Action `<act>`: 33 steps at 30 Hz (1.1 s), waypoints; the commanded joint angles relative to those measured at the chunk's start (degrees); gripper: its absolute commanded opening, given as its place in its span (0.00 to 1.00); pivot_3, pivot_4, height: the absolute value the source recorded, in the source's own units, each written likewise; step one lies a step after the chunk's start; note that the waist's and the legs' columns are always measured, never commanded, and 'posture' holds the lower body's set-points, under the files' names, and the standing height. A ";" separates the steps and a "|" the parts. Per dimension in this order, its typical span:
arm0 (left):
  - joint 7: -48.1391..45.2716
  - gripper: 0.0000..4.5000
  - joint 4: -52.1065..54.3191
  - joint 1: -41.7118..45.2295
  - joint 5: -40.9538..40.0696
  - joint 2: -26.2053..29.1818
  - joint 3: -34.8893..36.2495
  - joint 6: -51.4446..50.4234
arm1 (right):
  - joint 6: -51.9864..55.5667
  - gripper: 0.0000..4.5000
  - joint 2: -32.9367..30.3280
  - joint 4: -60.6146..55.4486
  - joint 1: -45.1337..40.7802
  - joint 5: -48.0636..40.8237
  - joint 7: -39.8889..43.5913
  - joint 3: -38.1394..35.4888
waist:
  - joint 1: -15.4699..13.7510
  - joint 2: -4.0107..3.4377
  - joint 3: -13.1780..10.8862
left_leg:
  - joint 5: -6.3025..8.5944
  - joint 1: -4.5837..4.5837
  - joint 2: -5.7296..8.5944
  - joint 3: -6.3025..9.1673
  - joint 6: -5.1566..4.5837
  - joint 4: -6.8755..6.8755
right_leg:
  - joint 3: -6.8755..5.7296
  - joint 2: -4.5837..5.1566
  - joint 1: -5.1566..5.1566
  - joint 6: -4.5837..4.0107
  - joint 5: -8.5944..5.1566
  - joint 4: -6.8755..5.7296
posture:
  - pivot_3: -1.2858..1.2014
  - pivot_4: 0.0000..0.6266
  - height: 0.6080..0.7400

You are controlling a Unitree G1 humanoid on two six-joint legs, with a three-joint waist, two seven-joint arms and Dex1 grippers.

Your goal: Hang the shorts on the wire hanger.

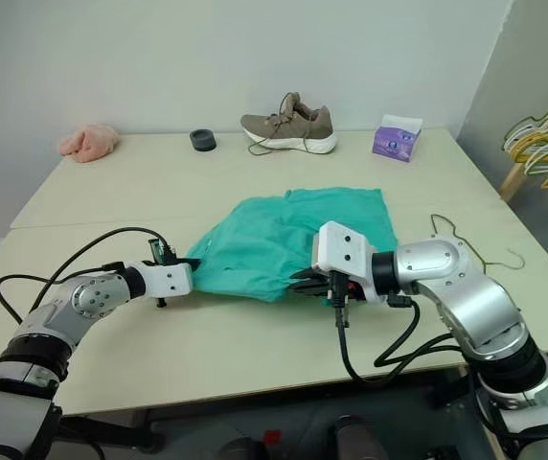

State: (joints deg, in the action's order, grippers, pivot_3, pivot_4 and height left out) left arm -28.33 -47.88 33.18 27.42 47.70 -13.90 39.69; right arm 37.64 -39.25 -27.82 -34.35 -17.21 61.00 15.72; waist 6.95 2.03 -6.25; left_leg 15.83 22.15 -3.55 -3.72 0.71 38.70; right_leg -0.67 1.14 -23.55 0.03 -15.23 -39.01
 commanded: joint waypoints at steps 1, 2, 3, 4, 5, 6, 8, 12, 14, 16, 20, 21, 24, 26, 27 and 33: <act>-9.10 0.01 1.61 0.51 -1.67 4.53 -1.28 0.76 | -17.67 0.00 -4.87 13.59 -3.03 12.86 0.86 4.61 | 0.30 -0.02 -0.02 | 0.00 -0.02 0.01 -0.04 0.00 0.00 | -0.02 0.00 0.00 0.04 -0.02 0.01 | 0.45 0.15 1.00; -11.55 0.01 2.20 0.20 -2.46 5.36 -1.37 0.33 | -21.69 0.00 -5.33 17.33 -4.08 15.43 0.43 5.59 | 0.56 -0.02 -0.05 | 0.00 -0.04 0.01 -0.13 0.00 0.00 | -0.05 0.00 -0.02 0.06 -0.04 0.01 | 0.45 0.15 1.00; -14.48 0.01 3.22 -0.28 -3.64 6.28 -1.30 -0.37 | -25.98 0.00 -5.15 21.51 -5.76 18.14 -0.86 6.29 | 0.89 -0.04 -0.09 | 0.00 -0.04 0.01 -0.19 0.00 0.01 | -0.03 0.00 -0.04 0.11 -0.06 0.00 | 0.45 0.15 1.00; -17.93 0.01 4.72 -0.98 -5.40 7.32 -1.04 -1.51 | -30.76 0.00 -4.56 26.59 -8.13 21.34 -3.21 6.98 | 1.00 -0.12 -0.13 | 0.00 -0.06 0.01 -0.26 0.00 0.01 | 0.01 0.00 -0.06 0.23 -0.13 0.00 | 0.45 0.15 1.00; -21.64 0.01 6.63 -1.75 -7.45 8.52 -0.66 -3.06 | -36.33 0.00 -3.60 32.44 -11.41 25.23 -7.05 7.57 | 1.23 -0.25 -0.22 | 0.00 -0.07 0.01 -0.29 0.00 0.00 | 0.04 0.00 -0.06 0.24 -0.14 -0.01 | 0.46 0.15 1.00; -24.78 0.01 8.47 -2.42 -9.34 9.57 -0.22 -4.73 | -41.52 0.00 -2.65 37.64 -14.50 28.72 -11.05 7.98 | 1.33 -0.36 -0.29 | 0.00 -0.09 0.00 -0.37 0.00 0.00 | 0.10 0.00 -0.12 0.24 -0.14 -0.06 | 0.46 0.15 1.00; -28.12 0.01 11.29 -3.09 -11.87 10.93 0.79 -7.39 | -48.61 0.00 -0.65 44.66 -19.55 32.34 -16.78 7.47 | 1.47 -0.46 -0.40 | 0.00 -0.01 0.00 -0.51 0.00 -0.04 | 0.23 0.00 -0.31 0.24 -0.12 -0.12 | 0.46 0.15 1.00; -21.49 0.01 13.20 0.33 -13.31 9.35 5.29 -11.32 | -62.02 0.00 2.16 56.03 -30.78 38.84 -30.47 5.73 | 1.33 -0.50 -0.44 | -0.02 0.58 -0.03 -0.55 0.01 0.04 | 0.32 -0.03 -1.00 0.03 0.00 -0.57 | 0.46 0.15 1.00; -15.05 0.01 12.22 4.20 -13.30 6.77 7.67 -13.66 | -67.71 0.00 3.84 62.60 -36.93 39.91 -33.99 5.42 | 0.94 -0.48 -0.49 | -0.02 0.86 -0.04 -0.55 0.01 0.05 | 0.45 -0.02 -1.40 0.02 0.00 -0.69 | 0.46 0.14 1.00; -10.98 0.01 10.90 7.89 -13.11 4.83 8.99 -15.21 | -71.63 0.00 5.70 68.43 -41.65 39.31 -34.87 5.15 | 0.89 -0.46 -0.50 | -0.03 1.10 0.02 -0.56 0.01 0.10 | 0.56 0.02 -1.67 0.03 0.00 -0.82 | 0.46 0.13 1.00; -1.84 0.01 6.96 14.63 -10.76 4.17 10.53 -13.92 | -77.38 0.00 8.30 73.78 -47.08 35.28 -34.36 2.82 | 1.25 -0.42 -0.47 | -0.02 1.04 0.03 -0.85 0.01 0.10 | 0.88 0.04 -1.65 0.05 0.01 -0.73 | 0.46 0.13 1.00; -0.41 0.01 6.24 15.53 -11.05 4.15 10.94 -13.60 | -77.68 0.00 8.84 73.67 -47.26 33.28 -33.03 1.83 | 1.39 -0.41 -0.47 | -0.02 1.01 0.04 -0.98 0.01 0.09 | 1.03 0.05 -1.66 0.09 0.03 -0.72 | 0.46 0.13 1.00; -2.60 0.01 7.25 14.45 -16.13 2.21 12.55 -12.86 | -73.55 0.00 10.28 70.94 -44.89 28.02 -26.84 0.00 | 1.95 -0.42 -0.47 | -0.02 0.90 0.03 -1.26 0.02 0.06 | 1.34 0.08 -1.66 0.20 0.08 -0.67 | 0.46 0.13 1.00; -10.51 0.01 12.50 10.11 -25.43 -1.31 14.22 -15.96 | -69.12 0.00 10.83 67.46 -42.10 25.62 -21.94 -0.04 | 2.12 -0.42 -0.46 | -0.04 0.80 0.01 -1.31 0.05 0.07 | 1.37 0.09 -1.58 0.22 0.09 -0.69 | 0.46 0.13 1.00; -14.16 0.01 16.42 7.14 -29.85 -2.84 14.69 -19.74 | -66.47 0.00 11.23 65.48 -40.86 24.38 -19.95 -0.30 | 2.31 -0.43 -0.46 | -0.04 0.75 0.00 -1.31 0.06 0.08 | 1.38 0.10 -1.54 0.22 0.09 -0.75 | 0.46 0.13 1.00; -22.71 0.13 37.29 -9.00 -39.56 -8.10 13.28 -29.37 | -52.83 0.00 12.31 54.52 -36.02 21.75 -13.22 -1.02 | 2.90 -0.44 -0.47 | -0.21 0.71 -0.03 -1.28 0.34 0.17 | 1.47 0.06 -1.65 0.22 0.12 -1.08 | 0.46 0.12 1.00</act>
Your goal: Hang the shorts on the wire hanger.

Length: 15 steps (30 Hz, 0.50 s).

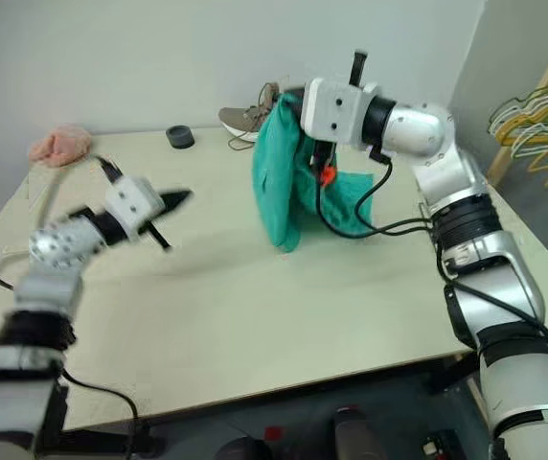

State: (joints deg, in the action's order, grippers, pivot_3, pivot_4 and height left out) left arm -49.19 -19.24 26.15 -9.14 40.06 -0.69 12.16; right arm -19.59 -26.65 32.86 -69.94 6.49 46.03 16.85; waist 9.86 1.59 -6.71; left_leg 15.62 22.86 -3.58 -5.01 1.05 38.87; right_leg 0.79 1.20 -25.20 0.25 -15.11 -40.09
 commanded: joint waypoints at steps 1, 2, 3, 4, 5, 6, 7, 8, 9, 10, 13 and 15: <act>-1.54 0.19 10.57 -3.40 -3.06 -1.50 -0.35 -2.55 | 6.09 0.00 -0.22 -7.95 0.21 -2.22 2.16 -2.30 | -0.09 0.00 0.00 | 0.00 -0.01 0.00 0.05 -0.01 0.00 | -0.03 -0.02 -0.01 0.00 0.00 -0.06 | 0.46 0.12 1.00; -0.73 0.27 11.59 -4.33 -2.47 -2.45 -0.62 -2.55 | 7.61 0.00 -0.22 -9.67 0.82 -2.48 2.62 -2.40 | -0.18 0.00 0.00 | 0.00 -0.01 -0.01 0.10 -0.01 0.00 | -0.06 -0.04 0.00 -0.01 0.01 -0.07 | 0.46 0.12 1.00; 0.31 0.33 11.90 -4.99 -1.67 -3.56 -0.90 -2.45 | 9.00 0.00 -0.29 -11.40 1.43 -2.71 3.04 -2.45 | -0.22 0.00 0.00 | -0.01 -0.03 0.00 0.13 -0.01 0.00 | -0.08 -0.05 0.01 -0.01 0.00 -0.09 | 0.45 0.12 1.00; 1.47 0.41 11.84 -5.45 -0.74 -4.64 -1.13 -2.27 | 10.32 0.00 -0.35 -12.98 1.97 -2.92 3.46 -2.53 | -0.26 0.00 0.01 | -0.01 -0.03 0.01 0.13 -0.01 0.00 | -0.09 -0.06 0.01 -0.01 0.00 -0.11 | 0.45 0.12 1.00; 3.76 0.47 11.16 -5.32 1.69 -5.81 -1.62 -1.09 | 11.86 0.00 -0.44 -14.66 2.51 -3.26 4.06 -2.63 | -0.30 0.01 0.01 | 0.00 -0.04 0.02 0.14 -0.01 0.00 | -0.08 -0.06 0.03 -0.01 0.00 -0.10 | 0.45 0.13 1.00; 5.89 0.54 10.38 -4.94 3.88 -6.89 -2.12 -0.22 | 13.20 0.00 -0.50 -16.08 2.96 -3.55 4.57 -2.71 | -0.30 0.02 0.02 | 0.00 -0.04 0.04 0.13 -0.01 0.01 | -0.07 -0.06 0.05 0.00 0.00 -0.09 | 0.45 0.12 1.00; 8.62 0.61 9.29 -4.31 6.16 -8.19 -2.43 0.74 | 14.59 0.00 -0.56 -17.45 3.35 -3.85 5.07 -2.81 | -0.37 0.03 0.02 | 0.00 -0.04 0.06 0.13 -0.02 0.01 | -0.07 -0.06 0.06 0.01 0.01 -0.05 | 0.45 0.12 1.00; 11.46 0.68 7.91 -3.43 8.09 -9.72 -2.57 1.67 | 15.88 0.00 -0.64 -18.78 3.63 -4.13 5.51 -2.88 | -0.37 0.03 0.02 | 0.00 -0.05 0.08 0.14 -0.02 0.01 | -0.07 -0.06 0.10 0.04 0.03 0.00 | 0.44 0.13 1.00; 13.82 0.74 6.47 -2.63 9.79 -10.86 -2.73 2.65 | 16.93 0.00 -0.73 -19.84 3.81 -4.31 5.83 -2.95 | -0.40 0.03 0.02 | 0.00 -0.02 0.09 0.14 -0.02 0.02 | -0.06 -0.06 0.11 0.07 0.05 0.03 | 0.44 0.12 1.00; 16.16 0.82 4.66 -1.69 11.68 -11.80 -2.90 4.02 | 17.79 0.00 -0.84 -20.62 3.89 -4.48 6.09 -3.03 | -0.37 0.03 0.02 | 0.00 -0.01 0.13 0.13 -0.03 0.03 | -0.05 -0.05 0.11 0.12 0.08 0.07 | 0.44 0.12 1.00; 20.76 0.99 -0.48 1.01 14.58 -15.34 -4.16 6.43 | 19.89 0.00 -1.31 -22.45 3.93 -4.79 6.88 -3.42 | -0.34 0.04 0.03 | 0.01 0.01 0.15 0.12 -0.04 0.05 | -0.04 -0.04 0.11 0.19 0.12 0.11 | 0.44 0.12 1.00; 21.19 0.99 -3.62 2.13 14.43 -17.93 -5.04 7.52 | 21.10 0.00 -1.55 -23.58 3.94 -4.88 7.41 -3.59 | -0.15 0.04 0.03 | 0.01 0.01 0.15 0.13 -0.04 0.05 | -0.04 -0.04 0.11 0.20 0.13 0.14 | 0.43 0.12 1.00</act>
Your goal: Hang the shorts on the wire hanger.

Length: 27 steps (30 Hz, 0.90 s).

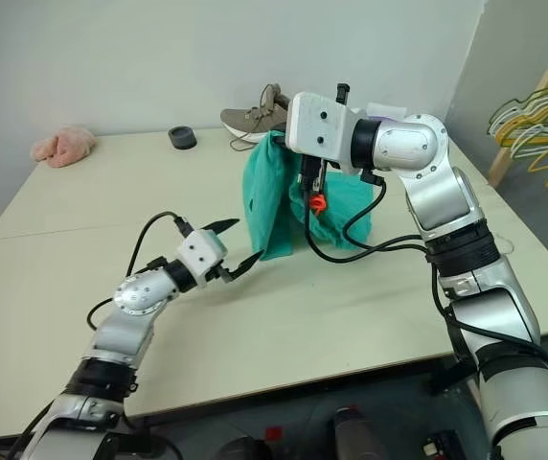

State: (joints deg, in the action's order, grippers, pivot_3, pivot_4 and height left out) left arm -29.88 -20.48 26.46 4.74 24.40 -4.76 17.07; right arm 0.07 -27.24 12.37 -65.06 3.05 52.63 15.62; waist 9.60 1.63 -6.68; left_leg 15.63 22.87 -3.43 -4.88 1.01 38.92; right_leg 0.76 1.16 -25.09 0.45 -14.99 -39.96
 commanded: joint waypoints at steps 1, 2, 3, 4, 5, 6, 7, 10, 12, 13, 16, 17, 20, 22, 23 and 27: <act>2.23 0.99 -3.74 2.17 0.61 -3.38 -1.33 3.09 | 1.98 0.00 -1.04 -3.63 -0.93 -1.50 1.00 -2.44 | 0.19 0.00 0.00 | 0.00 0.00 0.00 -0.01 0.00 0.00 | 0.01 0.00 0.00 0.00 0.00 0.00 | 0.43 0.12 1.00; 2.29 0.99 -4.91 2.30 0.70 -4.20 -1.72 3.27 | 2.50 0.00 -1.13 -4.17 -0.91 -1.55 1.21 -2.51 | 0.34 0.00 0.00 | 0.00 0.00 0.01 -0.02 0.00 -0.01 | 0.01 0.00 0.00 0.00 0.00 0.01 | 0.43 0.12 1.00; 2.37 0.99 -5.74 2.39 0.86 -4.63 -1.93 3.53 | 2.89 0.00 -1.15 -4.55 -0.89 -1.54 1.36 -2.57 | 0.61 0.00 0.00 | 0.00 0.00 0.00 -0.03 0.00 -0.01 | 0.02 0.00 0.00 0.00 0.00 0.01 | 0.42 0.12 1.00; 2.13 0.99 -6.49 2.19 0.72 -5.29 -2.26 3.63 | 3.41 0.00 -1.29 -5.10 -0.82 -1.64 1.71 -2.62 | 1.03 0.00 0.00 | 0.00 0.00 0.00 -0.03 0.00 -0.01 | 0.02 0.00 0.00 0.00 0.00 0.01 | 0.42 0.12 1.00; 1.93 0.99 -7.03 2.07 0.52 -5.73 -2.47 3.74 | 3.81 0.00 -1.38 -5.51 -0.76 -1.69 1.96 -2.65 | 1.44 0.00 0.00 | 0.00 0.01 -0.01 -0.02 0.00 -0.01 | 0.01 0.00 -0.01 0.00 0.00 0.01 | 0.42 0.12 1.00; 2.03 0.99 -7.08 1.56 0.20 -6.49 -2.56 3.65 | 4.24 0.00 -1.58 -6.05 -0.68 -1.83 2.40 -2.65 | 1.71 0.00 0.00 | 0.00 0.01 -0.01 0.00 0.00 -0.02 | 0.00 0.00 -0.02 0.00 0.00 0.00 | 0.42 0.12 1.00; 2.25 0.99 -7.02 1.10 0.17 -7.04 -2.70 3.68 | 4.62 0.00 -1.73 -6.51 -0.60 -1.97 2.72 -2.65 | 1.89 0.00 0.00 | 0.00 0.01 -0.03 0.02 0.00 -0.03 | -0.01 -0.01 -0.02 0.00 0.00 0.01 | 0.42 0.12 1.00; 5.58 0.99 -7.47 0.36 1.49 -8.62 -2.43 3.01 | 5.69 0.00 -1.89 -7.60 -0.31 -2.57 3.32 -2.85 | 2.52 0.00 0.00 | 0.00 0.00 -0.05 0.04 0.00 -0.07 | -0.03 -0.02 -0.02 0.01 0.00 0.01 | 0.42 0.12 1.00; 8.84 0.99 -8.60 0.61 2.62 -9.81 -2.16 2.42 | 6.21 0.00 -1.90 -8.11 -0.17 -3.06 3.50 -2.99 | 2.97 0.00 0.00 | 0.00 0.00 -0.05 0.05 0.00 -0.08 | -0.03 -0.02 -0.02 0.01 0.00 0.02 | 0.42 0.11 1.00; 9.82 0.99 -9.21 0.92 3.01 -10.25 -2.22 2.30 | 6.34 0.00 -1.92 -8.25 -0.13 -3.22 3.55 -3.03 | 3.03 0.00 0.00 | 0.00 0.01 -0.04 0.07 0.00 -0.08 | -0.04 -0.02 -0.02 0.01 0.00 0.02 | 0.42 0.11 1.00; 12.13 0.99 -10.69 1.83 4.37 -11.13 -2.76 2.26 | 6.83 0.00 -1.82 -8.48 -0.35 -3.64 3.70 -3.11 | 3.12 0.01 0.00 | 0.00 0.01 -0.04 0.07 0.00 -0.08 | -0.05 -0.02 -0.01 0.01 0.00 0.03 | 0.42 0.12 1.00; 12.72 0.99 -11.10 2.07 4.76 -11.27 -2.87 2.26 | 6.99 0.00 -1.78 -8.52 -0.46 -3.74 3.73 -3.15 | 3.13 0.01 0.00 | 0.00 0.01 -0.03 0.08 0.00 -0.08 | -0.06 -0.02 -0.01 0.01 -0.01 0.02 | 0.42 0.12 1.00; 12.77 0.95 -12.29 2.46 5.42 -11.01 -3.23 2.25 | 7.21 0.00 -1.72 -8.54 -0.62 -3.86 3.63 -3.32 | 3.21 0.00 0.00 | 0.00 0.01 -0.03 0.08 0.00 -0.08 | -0.06 -0.02 -0.01 0.01 -0.01 0.03 | 0.41 0.12 1.00; 12.04 0.87 -12.85 2.56 5.53 -10.65 -3.40 2.05 | 7.48 0.00 -1.67 -8.65 -0.60 -4.01 3.42 -3.49 | 3.27 0.00 0.00 | 0.00 0.01 -0.03 0.08 0.00 -0.08 | -0.06 -0.02 -0.01 0.01 -0.01 0.03 | 0.41 0.13 1.00; 11.62 0.82 -13.02 2.58 5.61 -10.45 -3.52 1.84 | 7.64 0.00 -1.66 -8.74 -0.59 -4.10 3.32 -3.55 | 3.30 0.00 0.00 | 0.00 0.00 -0.03 0.08 0.00 -0.08 | -0.06 -0.02 -0.01 0.01 -0.01 0.03 | 0.41 0.13 1.00; 9.90 0.53 -13.66 2.68 6.19 -9.25 -4.35 0.99 | 8.99 0.00 -1.81 -9.65 -0.16 -4.72 3.33 -3.91 | 3.34 0.00 0.00 | 0.00 0.01 -0.03 0.08 0.00 -0.08 | -0.06 -0.02 -0.01 0.01 -0.01 0.04 | 0.41 0.13 1.00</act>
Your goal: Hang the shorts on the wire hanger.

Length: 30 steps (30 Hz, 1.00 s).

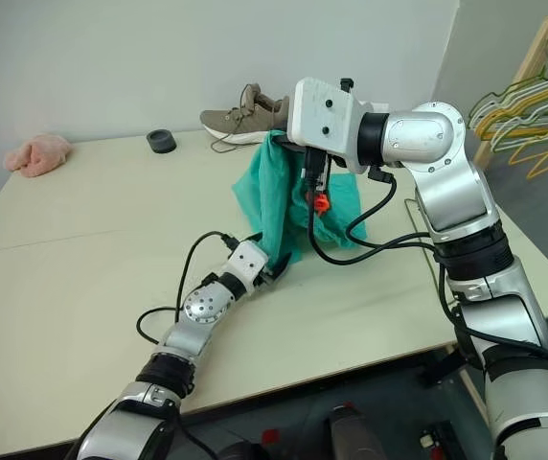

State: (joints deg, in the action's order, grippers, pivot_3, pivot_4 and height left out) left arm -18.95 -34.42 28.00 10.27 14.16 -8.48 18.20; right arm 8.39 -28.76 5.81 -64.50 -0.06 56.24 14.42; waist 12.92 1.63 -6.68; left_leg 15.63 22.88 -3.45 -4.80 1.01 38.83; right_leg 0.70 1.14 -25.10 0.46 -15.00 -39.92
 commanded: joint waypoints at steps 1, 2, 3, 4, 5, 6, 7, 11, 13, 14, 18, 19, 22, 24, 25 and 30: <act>-1.48 0.47 0.24 1.23 0.87 1.52 -0.81 -0.11 | 1.09 0.00 -0.48 -3.54 -0.39 -1.83 -0.15 -2.76 | 0.03 0.00 0.00 | 0.00 0.00 0.00 0.00 0.00 0.00 | 0.00 0.00 0.00 0.00 0.00 0.00 | 0.41 0.13 1.00; -1.77 0.40 0.25 1.30 0.97 1.85 -0.91 -0.08 | 1.38 0.00 -0.63 -3.87 -0.16 -1.98 -0.08 -2.77 | 0.03 0.00 0.00 | 0.00 0.00 0.00 0.00 0.00 0.00 | -0.01 0.00 0.00 0.00 0.00 0.00 | 0.41 0.13 1.00; -2.13 0.33 0.22 1.46 0.92 2.41 -0.82 -0.24 | 1.90 0.00 -0.91 -4.49 0.29 -2.28 0.18 -2.77 | 0.04 0.00 0.00 | 0.00 0.00 -0.01 0.01 0.00 0.00 | -0.01 0.00 0.00 0.00 0.00 0.00 | 0.42 0.13 1.00; -2.42 0.27 -0.01 1.80 0.75 3.30 -0.39 -0.46 | 2.76 0.00 -1.22 -5.44 0.99 -2.70 0.44 -2.79 | 0.04 0.00 0.00 | 0.00 -0.01 -0.01 0.01 0.00 0.00 | -0.01 -0.01 0.01 0.00 0.00 0.00 | 0.42 0.13 1.00; -3.23 0.21 -0.30 2.42 0.55 4.99 0.25 -0.55 | 3.83 0.00 -1.86 -6.91 2.31 -3.23 0.99 -2.77 | 0.02 0.01 0.01 | 0.00 -0.01 0.00 0.01 0.00 0.00 | -0.02 -0.01 0.01 0.00 0.00 0.01 | 0.42 0.13 1.00; -4.21 0.12 -0.43 2.94 0.24 6.64 0.83 -0.50 | 4.77 0.00 -2.50 -8.37 3.62 -3.63 1.51 -2.72 | 0.03 0.02 0.01 | 0.00 0.00 -0.01 0.02 0.00 0.00 | -0.03 -0.01 0.02 0.01 0.00 0.02 | 0.42 0.14 1.00; -5.60 0.07 -0.29 3.46 -0.12 8.82 1.47 -0.19 | 5.91 0.00 -3.36 -10.03 5.28 -4.14 2.28 -2.63 | 0.05 0.03 0.01 | 0.00 0.00 -0.01 0.02 0.00 0.00 | -0.03 -0.01 0.02 0.01 0.00 0.03 | 0.42 0.14 1.00; -10.50 0.01 -0.10 5.67 -2.43 17.27 4.24 -0.11 | 10.32 0.00 -7.09 -16.26 11.83 -6.24 5.11 -2.08 | 0.15 0.02 0.01 | 0.00 0.00 -0.04 0.03 0.00 -0.04 | -0.03 -0.03 0.00 0.01 -0.01 0.02 | 0.42 0.14 1.00; -12.76 0.01 -0.57 7.05 -3.44 21.21 5.73 -0.10 | 12.30 0.00 -8.66 -18.68 14.79 -7.00 6.15 -1.86 | 0.07 0.03 0.01 | 0.00 0.00 -0.05 0.04 0.00 -0.05 | -0.05 -0.03 -0.01 0.01 -0.02 0.03 | 0.43 0.14 1.00; -14.38 0.01 -1.00 8.08 -3.76 23.70 6.31 0.27 | 13.27 0.00 -9.81 -20.18 16.84 -7.51 6.95 -1.71 | 0.00 0.03 0.01 | 0.00 0.01 -0.05 0.04 0.01 -0.05 | -0.06 -0.03 -0.01 0.02 -0.02 0.03 | 0.43 0.13 1.00; -21.27 0.01 -0.35 10.69 -6.19 29.21 7.19 -0.76 | 17.30 0.00 -13.60 -25.51 22.48 -11.01 11.04 -1.41 | -0.40 0.03 0.01 | 0.00 0.00 0.03 0.01 0.01 -0.04 | -0.05 -0.05 0.02 0.04 -0.03 0.05 | 0.44 0.13 1.00; -23.53 0.01 0.33 10.96 -6.93 30.05 7.02 -1.26 | 18.54 0.00 -14.28 -26.48 23.26 -12.17 11.93 -1.49 | -0.55 0.03 0.01 | 0.00 0.00 0.06 0.01 0.01 -0.03 | -0.05 -0.05 0.03 0.05 -0.04 0.05 | 0.44 0.13 1.00; -41.96 0.01 8.87 9.75 -17.02 32.91 5.95 -12.21 | 23.04 0.00 -17.09 -27.31 24.84 -16.82 16.41 -1.51 | -0.58 0.07 0.04 | 0.00 0.02 0.13 0.00 0.01 0.01 | -0.04 -0.11 0.04 0.08 -0.05 0.03 | 0.44 0.13 1.00; -55.05 0.01 16.58 8.57 -24.75 35.97 4.05 -25.94 | 26.01 0.00 -18.77 -22.24 23.74 -18.57 19.35 -1.30 | -0.43 0.11 0.02 | 0.00 0.01 0.12 -0.01 0.01 0.03 | -0.04 -0.12 0.04 0.10 -0.06 0.04 | 0.44 0.13 1.00; -58.57 0.01 17.56 9.61 -26.26 36.35 3.13 -30.32 | 24.85 0.00 -19.16 -16.06 21.61 -16.93 20.58 -0.25 | -0.37 0.11 0.02 | 0.00 0.02 0.10 0.00 0.01 0.03 | -0.03 -0.14 0.03 0.10 -0.07 0.03 | 0.45 0.12 1.00; -54.08 0.01 0.55 24.77 -20.80 28.25 1.08 -29.85 | 4.71 0.00 -13.30 26.17 1.11 -0.02 12.74 6.46 | -0.78 0.11 0.02 | -0.03 -0.08 0.71 0.09 -0.07 0.08 | 0.01 -0.12 0.13 0.30 -0.19 -0.01 | 0.45 0.11 1.00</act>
State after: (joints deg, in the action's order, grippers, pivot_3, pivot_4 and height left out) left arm -76.22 -28.53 47.84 -12.47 43.58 -7.88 -13.03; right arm 20.99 -43.08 20.74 -57.57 -6.30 73.41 20.41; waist 12.14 1.74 -6.66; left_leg 15.58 22.78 -2.69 -4.73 0.89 38.92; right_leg 0.73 1.05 -24.96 0.75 -15.17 -39.93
